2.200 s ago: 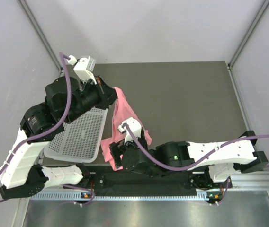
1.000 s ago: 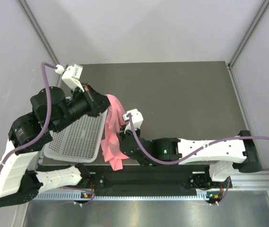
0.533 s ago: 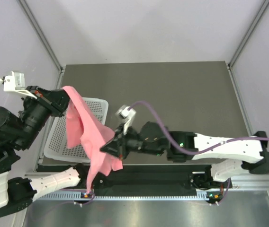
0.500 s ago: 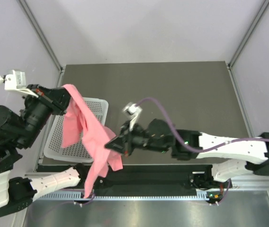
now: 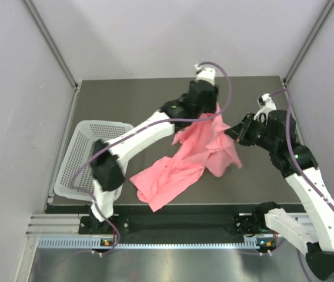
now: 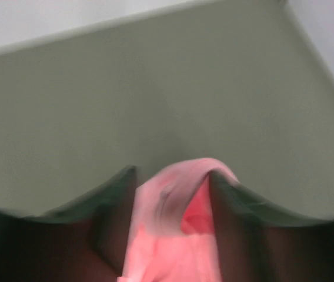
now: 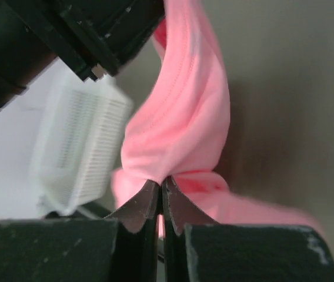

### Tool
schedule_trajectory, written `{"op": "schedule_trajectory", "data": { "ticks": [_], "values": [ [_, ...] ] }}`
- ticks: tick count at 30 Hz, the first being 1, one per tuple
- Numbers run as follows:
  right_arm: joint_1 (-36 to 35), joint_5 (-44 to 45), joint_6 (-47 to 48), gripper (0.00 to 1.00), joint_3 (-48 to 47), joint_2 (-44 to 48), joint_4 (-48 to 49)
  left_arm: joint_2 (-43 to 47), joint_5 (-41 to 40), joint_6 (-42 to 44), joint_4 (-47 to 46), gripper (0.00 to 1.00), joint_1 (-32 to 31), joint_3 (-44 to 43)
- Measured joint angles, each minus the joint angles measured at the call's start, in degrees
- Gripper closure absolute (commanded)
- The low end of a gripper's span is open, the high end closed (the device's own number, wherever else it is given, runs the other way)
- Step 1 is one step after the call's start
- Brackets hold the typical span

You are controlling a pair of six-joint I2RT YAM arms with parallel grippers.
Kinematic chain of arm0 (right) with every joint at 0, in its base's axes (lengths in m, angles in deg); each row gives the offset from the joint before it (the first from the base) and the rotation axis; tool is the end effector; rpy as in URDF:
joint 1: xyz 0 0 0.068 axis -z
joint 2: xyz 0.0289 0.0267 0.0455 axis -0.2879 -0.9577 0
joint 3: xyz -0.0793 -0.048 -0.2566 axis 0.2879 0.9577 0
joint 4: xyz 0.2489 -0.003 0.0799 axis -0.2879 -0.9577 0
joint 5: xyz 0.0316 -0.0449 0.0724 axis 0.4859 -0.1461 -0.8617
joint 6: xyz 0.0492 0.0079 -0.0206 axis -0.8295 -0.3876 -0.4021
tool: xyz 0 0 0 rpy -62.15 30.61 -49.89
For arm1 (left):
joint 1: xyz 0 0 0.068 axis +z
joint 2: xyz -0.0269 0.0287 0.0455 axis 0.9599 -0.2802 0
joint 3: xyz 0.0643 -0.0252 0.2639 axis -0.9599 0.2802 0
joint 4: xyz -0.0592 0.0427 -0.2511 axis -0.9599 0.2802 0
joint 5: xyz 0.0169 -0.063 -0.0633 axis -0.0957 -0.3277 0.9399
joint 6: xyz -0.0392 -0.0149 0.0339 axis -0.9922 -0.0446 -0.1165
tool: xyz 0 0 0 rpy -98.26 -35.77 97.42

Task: Fold and stack the t-shirts
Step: Flatten the tshirt out

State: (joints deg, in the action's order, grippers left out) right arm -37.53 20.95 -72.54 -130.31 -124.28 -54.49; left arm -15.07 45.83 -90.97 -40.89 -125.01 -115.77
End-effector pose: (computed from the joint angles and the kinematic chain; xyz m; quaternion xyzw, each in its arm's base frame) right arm 0.1602 0.0717 0.3806 0.0221 0.8045 0.3801 0.4559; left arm 0.2777 -0.3232 0.4068 0.1085 0.7953 -0.1857 0.5667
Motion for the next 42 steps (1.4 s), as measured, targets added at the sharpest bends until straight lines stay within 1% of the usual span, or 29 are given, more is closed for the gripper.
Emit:
{"op": "schedule_trajectory", "data": {
  "ticks": [1,2,3,5,6,8,9,10,12,13,14,15,16,18,19,21,22,25,28,30,33,36,37,38,39,40,41,42],
  "values": [
    [2.25,1.57,1.55,1.0,0.02,-1.27,-3.06,-5.03,-0.26,0.26,0.63,0.29,0.0,-2.99],
    [4.07,3.52,2.82,1.0,0.04,-2.82,-6.01,-11.45,-0.83,0.26,2.73,0.15,0.02,-8.2],
    [5.68,5.44,3.76,1.0,0.15,-4.57,-8.5,-16.92,-1.25,0.15,5.68,0.1,0.07,-13.68],
    [8.41,9.33,5.2,1.0,1.33,-7.76,-11.47,-25.86,-2.03,-0.52,11.19,0.08,0.22,-24.13],
    [9.44,11.67,5.88,1.0,2.45,-8.9,-12.33,-28.22,-2.34,-0.85,13.84,0.08,0.33,-26.73],
    [10.82,15.8,7.1,0.98,3.72,-11.02,-14.69,-28.59,-2.69,-1.68,19.63,0.08,0.35,-26.71],
    [11.23,17.29,7.58,0.97,3.96,-12.02,-15.32,-27.12,-2.78,-2.03,21.44,0.09,0.39,-24.83],
    [11.63,18.51,8.0,0.96,4.09,-13.14,-15.63,-23.61,-2.67,-2.58,21.05,0.1,0.42,-19.76],
    [12.37,20.41,8.61,0.93,4.33,-14.93,-15.39,-13.27,-1.68,-3.63,21.11,0.12,0.39,-5.75],
    [12.63,21.18,9.01,0.87,4.35,-15.91,-15.26,-5.84,-0.87,-4.52,21.92,0.12,0.33,2.49],
    [12.87,21.84,9.29,0.8,4.35,-16.98,-14.97,-0.09,-0.13,-5.27,23.06,0.12,0.26,7.93],
    [13.18,22.49,9.88,0.68,4.35,-18.25,-14.69,7.32,1.01,-6.36,22.95,0.12,0.17,14.21],
    [13.42,23.1,10.6,0.44,4.35,-19.82,-14.4,14.4,1.97,-7.56,22.64,0.1,0.13,19.3],
    [13.9,23.93,11.8,0.3,4.31,-22.62,-14.1,27.63,4.13,-9.97,22.16,0.08,-0.09,28.61],
    [14.05,24.06,12.57,0.27,4.31,-23.85,-14.21,32.13,5.2,-10.93,22.29,0.08,-0.15,32.04],
    [14.16,24.11,13.79,0.12,4.26,-25.24,-14.58,39.43,7.26,-12.74,22.64,0.07,-0.22,37.77],
    [14.19,23.89,14.14,0.05,4.26,-25.35,-14.78,41.44,8.33,-13.68,22.25,0.07,-0.35,40.46],
    [14.19,21.88,15.26,0.0,4.26,-23.61,-15.54,41.83,10.93,-15.3,22.27,0.08,-0.7,48.09],
    [14.19,18.12,15.37,0.01,4.39,-19.15,-16.33,38.66,12.46,-15.93,22.67,0.09,-0.81,52.85],
    [14.16,15.93,15.34,0.01,4.76,-15.1,-17.33,35.17,13.03,-16.31,22.64,0.11,-0.83,54.58],
    [14.16,13.77,15.37,0.04,5.44,-9.6,-19.58,30.36,13.09,-17.22,22.43,0.13,-0.83,55.47],
    [14.16,12.92,15.47,0.07,6.36,-5.64,-22.03,24.06,13.62,-17.92,21.46,0.19,-0.83,55.54],
    [14.16,12.87,15.52,0.07,6.95,-4.61,-22.53,22.21,13.92,-17.94,20.92,0.32,-0.83,55.54],
    [14.16,12.87,15.52,0.08,7.65,-3.39,-23.34,20.15,14.14,-18.21,20.2,0.4,-0.83,55.54],
    [14.16,12.87,15.54,0.08,8.2,-2.51,-24.0,18.01,14.1,-18.25,19.58,0.53,-0.83,55.54],
    [14.16,12.87,15.54,0.08,8.85,-1.66,-24.7,16.44,13.81,-18.18,19.3,0.78,-0.83,55.52],
    [14.16,12.87,15.52,0.09,9.6,-0.94,-25.31,14.88,13.4,-18.36,19.21,0.92,-0.83,55.39],
    [14.16,12.87,15.52,0.09,10.25,-0.46,-25.88,13.46,12.68,-18.16,19.52,1.0,-0.83,54.86]
  ]
}}
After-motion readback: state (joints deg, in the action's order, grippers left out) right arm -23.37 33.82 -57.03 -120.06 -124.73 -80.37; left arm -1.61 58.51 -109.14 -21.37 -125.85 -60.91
